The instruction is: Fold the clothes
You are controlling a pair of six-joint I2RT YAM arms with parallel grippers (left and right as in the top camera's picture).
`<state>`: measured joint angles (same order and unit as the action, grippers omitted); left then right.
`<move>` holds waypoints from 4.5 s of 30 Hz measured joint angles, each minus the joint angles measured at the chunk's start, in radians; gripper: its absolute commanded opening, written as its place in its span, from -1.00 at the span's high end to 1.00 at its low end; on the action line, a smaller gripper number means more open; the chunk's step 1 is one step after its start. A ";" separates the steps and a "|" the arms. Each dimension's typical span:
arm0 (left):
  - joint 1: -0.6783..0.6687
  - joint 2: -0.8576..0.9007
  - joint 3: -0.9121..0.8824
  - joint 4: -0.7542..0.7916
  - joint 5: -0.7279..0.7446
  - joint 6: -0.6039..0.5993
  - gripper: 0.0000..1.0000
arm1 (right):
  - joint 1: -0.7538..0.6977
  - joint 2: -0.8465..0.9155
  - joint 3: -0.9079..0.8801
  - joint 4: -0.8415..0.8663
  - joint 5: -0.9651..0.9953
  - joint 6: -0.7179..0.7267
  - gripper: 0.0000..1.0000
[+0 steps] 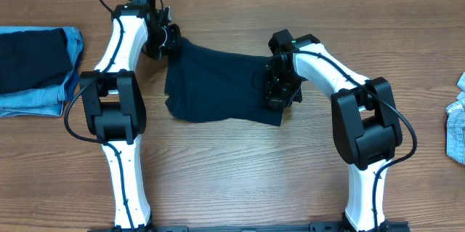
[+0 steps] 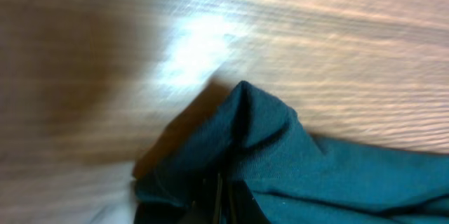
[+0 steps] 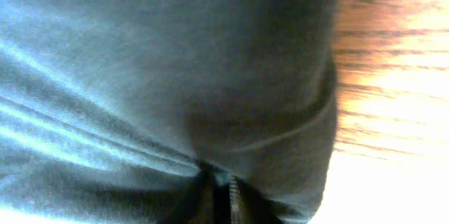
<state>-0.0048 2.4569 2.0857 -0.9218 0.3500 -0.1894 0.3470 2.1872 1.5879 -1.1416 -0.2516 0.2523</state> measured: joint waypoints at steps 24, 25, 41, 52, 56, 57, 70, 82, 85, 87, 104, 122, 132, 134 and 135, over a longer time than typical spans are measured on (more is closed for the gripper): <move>-0.062 0.001 0.306 -0.627 0.072 0.163 0.45 | -0.010 -0.053 0.014 0.075 0.057 -0.066 0.26; -0.087 0.001 0.306 -0.656 0.050 0.173 0.45 | -0.011 -0.056 0.016 0.076 0.056 -0.066 0.25; -0.230 0.003 0.024 -0.661 -0.161 0.144 0.67 | -0.025 -0.058 0.017 0.033 0.056 -0.069 0.27; -0.228 -0.028 -0.140 -0.563 -0.252 0.046 0.73 | -0.025 -0.058 0.017 0.031 0.056 -0.069 0.24; -0.182 -0.030 -0.152 -0.572 -0.253 0.011 0.70 | -0.025 -0.058 0.017 0.031 0.058 -0.069 0.21; -0.165 -0.030 -0.154 -0.575 -0.254 0.007 0.68 | -0.025 -0.058 0.017 0.031 0.059 -0.069 0.21; -0.092 -0.037 -0.165 -0.575 -0.289 0.009 0.59 | -0.001 -0.058 -0.011 0.108 -0.161 -0.182 0.25; -0.131 -0.041 -0.167 -0.566 -0.340 0.008 0.60 | 0.114 -0.058 -0.012 0.135 -0.078 -0.138 0.84; -0.131 -0.041 -0.167 -0.566 -0.340 0.008 0.60 | 0.107 -0.042 -0.012 0.129 -0.059 -0.129 0.90; -0.131 -0.041 -0.167 -0.566 -0.340 0.008 0.60 | 0.105 -0.017 -0.012 0.124 -0.055 -0.125 0.92; -0.053 -0.041 -0.169 -0.603 -0.323 0.008 0.57 | 0.098 0.000 -0.009 0.072 -0.054 -0.053 0.92; 0.119 -0.103 -0.180 -0.626 -0.356 0.042 0.53 | 0.098 0.000 -0.006 0.040 -0.024 -0.021 0.92; 0.138 -0.245 -0.181 -0.594 -0.370 0.042 0.53 | 0.086 0.000 -0.004 -0.005 0.010 -0.020 0.92; 0.137 -0.314 -0.180 -0.578 -0.369 0.042 0.44 | 0.053 0.000 -0.004 -0.031 0.024 -0.021 0.92; 0.137 -0.351 -0.177 -0.558 -0.363 0.042 0.38 | 0.038 0.000 -0.004 -0.037 0.028 -0.021 0.92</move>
<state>0.1326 2.1056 1.9087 -1.4799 -0.0132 -0.1474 0.3847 2.1872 1.5841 -1.1790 -0.2237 0.2317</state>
